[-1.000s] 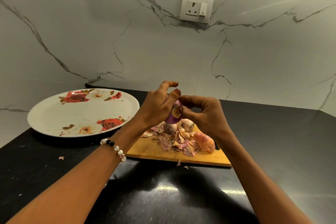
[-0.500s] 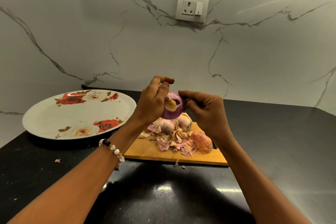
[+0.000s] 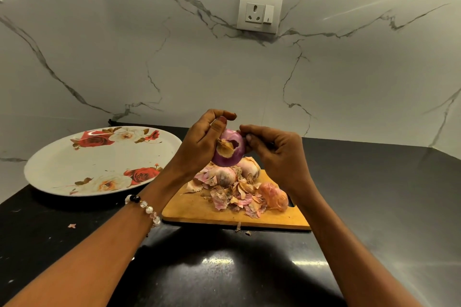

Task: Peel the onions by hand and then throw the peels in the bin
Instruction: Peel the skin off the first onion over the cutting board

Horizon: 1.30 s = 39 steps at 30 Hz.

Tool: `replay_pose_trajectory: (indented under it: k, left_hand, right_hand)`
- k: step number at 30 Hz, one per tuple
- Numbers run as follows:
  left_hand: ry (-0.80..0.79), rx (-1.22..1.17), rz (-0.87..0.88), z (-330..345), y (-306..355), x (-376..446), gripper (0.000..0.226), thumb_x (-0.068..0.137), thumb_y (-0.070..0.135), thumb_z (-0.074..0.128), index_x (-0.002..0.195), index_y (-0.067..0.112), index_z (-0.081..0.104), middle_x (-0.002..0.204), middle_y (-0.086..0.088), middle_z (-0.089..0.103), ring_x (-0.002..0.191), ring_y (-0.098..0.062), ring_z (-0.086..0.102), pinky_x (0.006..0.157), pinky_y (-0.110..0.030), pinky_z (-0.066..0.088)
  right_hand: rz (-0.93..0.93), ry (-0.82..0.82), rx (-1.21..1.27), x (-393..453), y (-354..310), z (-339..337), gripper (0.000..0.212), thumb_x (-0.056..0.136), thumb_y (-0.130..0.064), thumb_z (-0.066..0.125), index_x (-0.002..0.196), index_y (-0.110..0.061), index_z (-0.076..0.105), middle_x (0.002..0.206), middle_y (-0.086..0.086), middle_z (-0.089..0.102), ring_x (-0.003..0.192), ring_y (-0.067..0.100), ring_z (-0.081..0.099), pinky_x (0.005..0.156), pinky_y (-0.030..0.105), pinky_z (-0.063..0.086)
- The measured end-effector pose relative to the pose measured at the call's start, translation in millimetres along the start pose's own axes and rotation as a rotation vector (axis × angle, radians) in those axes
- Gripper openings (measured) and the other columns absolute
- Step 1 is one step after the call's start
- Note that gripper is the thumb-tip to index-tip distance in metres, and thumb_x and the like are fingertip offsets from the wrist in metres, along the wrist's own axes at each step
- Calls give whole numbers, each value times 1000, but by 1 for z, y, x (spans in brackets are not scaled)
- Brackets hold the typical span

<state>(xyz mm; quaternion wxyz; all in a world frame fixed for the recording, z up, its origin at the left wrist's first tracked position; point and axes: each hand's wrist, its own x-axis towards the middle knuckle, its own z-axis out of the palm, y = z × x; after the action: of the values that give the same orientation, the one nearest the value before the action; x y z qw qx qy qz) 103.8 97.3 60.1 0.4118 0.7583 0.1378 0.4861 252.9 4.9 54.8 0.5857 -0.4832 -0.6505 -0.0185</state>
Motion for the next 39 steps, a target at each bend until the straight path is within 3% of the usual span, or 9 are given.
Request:
replay_pose_trajectory:
  k: [6, 12, 18, 21, 23, 27, 32, 36, 39]
  left_hand:
    - [-23, 24, -6, 0, -5, 1, 22, 99, 23, 38, 119, 20, 48, 111, 13, 54, 98, -10, 59, 70, -15, 52]
    - [-17, 233, 8, 2, -11, 2, 34, 99, 26, 40, 130, 12, 46, 112, 4, 57, 92, -11, 60, 70, -13, 53]
    - [-45, 307, 26, 6, -14, -1, 39, 98, 32, 40, 132, 14, 44, 88, -7, 67, 74, -13, 65, 58, -15, 53]
    - [-28, 284, 15, 8, -11, -1, 49, 92, 42, 40, 133, 16, 42, 91, -10, 68, 77, -10, 64, 64, -17, 54]
    - [21, 270, -39, 10, -9, 1, 51, 90, 47, 42, 132, 18, 42, 95, 0, 65, 79, -7, 62, 65, -15, 54]
    - [74, 177, -233, 14, -8, -1, 64, 78, 63, 41, 118, 15, 54, 103, 1, 63, 93, -18, 63, 75, -27, 57]
    - [111, 152, -287, 23, -2, -3, 69, 73, 66, 37, 106, 11, 62, 96, -4, 65, 88, -18, 63, 80, -32, 56]
    - [236, 46, -436, 22, -9, 0, 53, 85, 59, 41, 103, 13, 61, 97, -4, 64, 92, -19, 62, 77, -26, 54]
    - [278, 169, -393, 23, -6, 0, 39, 95, 50, 36, 89, 16, 55, 78, 2, 58, 73, -12, 59, 67, -20, 51]
  right_hand:
    - [12, -35, 5, 0, 4, 2, 28, 89, 1, 63, 117, -6, 65, 103, 1, 70, 94, 7, 69, 79, 20, 57]
    - [181, -151, 74, -2, 6, 3, 45, 75, -29, 71, 113, -5, 69, 104, 6, 73, 95, 14, 71, 85, 32, 58]
    - [312, -206, 171, -1, 12, 1, 37, 75, -10, 75, 111, -3, 69, 102, 8, 73, 95, 18, 71, 86, 34, 58]
    - [306, -165, 201, 0, 9, -2, 33, 77, -7, 74, 109, -4, 70, 101, 9, 74, 94, 19, 72, 84, 31, 58]
    - [293, -118, 169, 0, 8, -3, 30, 79, -5, 73, 109, -3, 70, 100, 8, 74, 92, 18, 72, 82, 30, 58]
    - [225, -9, 6, -4, 9, 6, 22, 85, -7, 69, 106, -1, 72, 90, 1, 73, 82, 10, 71, 73, 21, 58]
    - [126, 61, -130, -7, 7, 16, 20, 87, -3, 68, 106, 0, 72, 88, -6, 68, 73, -10, 64, 71, 9, 52]
    - [90, 38, -154, -7, 3, 15, 33, 82, -12, 74, 113, 0, 69, 96, -2, 69, 80, -5, 64, 76, 8, 52]
    - [112, -105, -115, -6, -1, 12, 44, 82, -15, 73, 123, -2, 63, 104, 3, 71, 88, 5, 69, 82, 17, 55]
